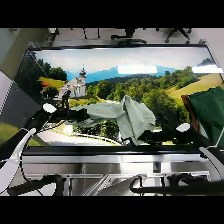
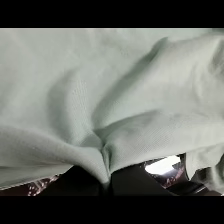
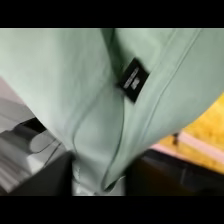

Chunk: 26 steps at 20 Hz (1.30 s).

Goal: Fold the shirts.

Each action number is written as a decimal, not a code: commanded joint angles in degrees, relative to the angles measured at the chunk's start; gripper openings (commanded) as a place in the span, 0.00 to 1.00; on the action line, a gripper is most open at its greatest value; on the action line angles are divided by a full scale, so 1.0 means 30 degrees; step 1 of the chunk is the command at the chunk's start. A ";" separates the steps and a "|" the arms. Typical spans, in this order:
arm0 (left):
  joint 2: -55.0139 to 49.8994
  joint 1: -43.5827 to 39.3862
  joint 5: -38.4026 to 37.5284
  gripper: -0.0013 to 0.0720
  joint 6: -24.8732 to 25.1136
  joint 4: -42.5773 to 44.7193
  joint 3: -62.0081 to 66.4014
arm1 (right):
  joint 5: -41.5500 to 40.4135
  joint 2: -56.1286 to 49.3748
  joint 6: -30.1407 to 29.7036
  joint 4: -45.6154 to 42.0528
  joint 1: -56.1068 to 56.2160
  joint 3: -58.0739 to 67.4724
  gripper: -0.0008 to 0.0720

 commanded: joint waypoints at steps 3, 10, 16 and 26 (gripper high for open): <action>0.0444 0.0342 -0.2266 0.04 -0.0015 -0.0029 0.1457 | 0.0109 -0.0612 -0.3359 0.2433 0.0481 0.2419 0.03; 0.5960 0.4779 -0.8072 0.04 -0.1770 -0.0087 0.9777 | 0.5515 0.3993 -0.2579 0.0933 -0.6594 1.4724 0.03; 1.0338 0.8065 -0.9391 0.03 -0.2047 -0.1690 1.5096 | 0.6586 0.4728 -0.2856 -0.0328 -0.9020 2.5245 0.03; 1.0571 0.9566 -1.0309 0.04 -0.1362 -0.1530 1.0710 | 0.9260 0.0495 -0.4809 0.4342 -0.8561 2.4669 0.03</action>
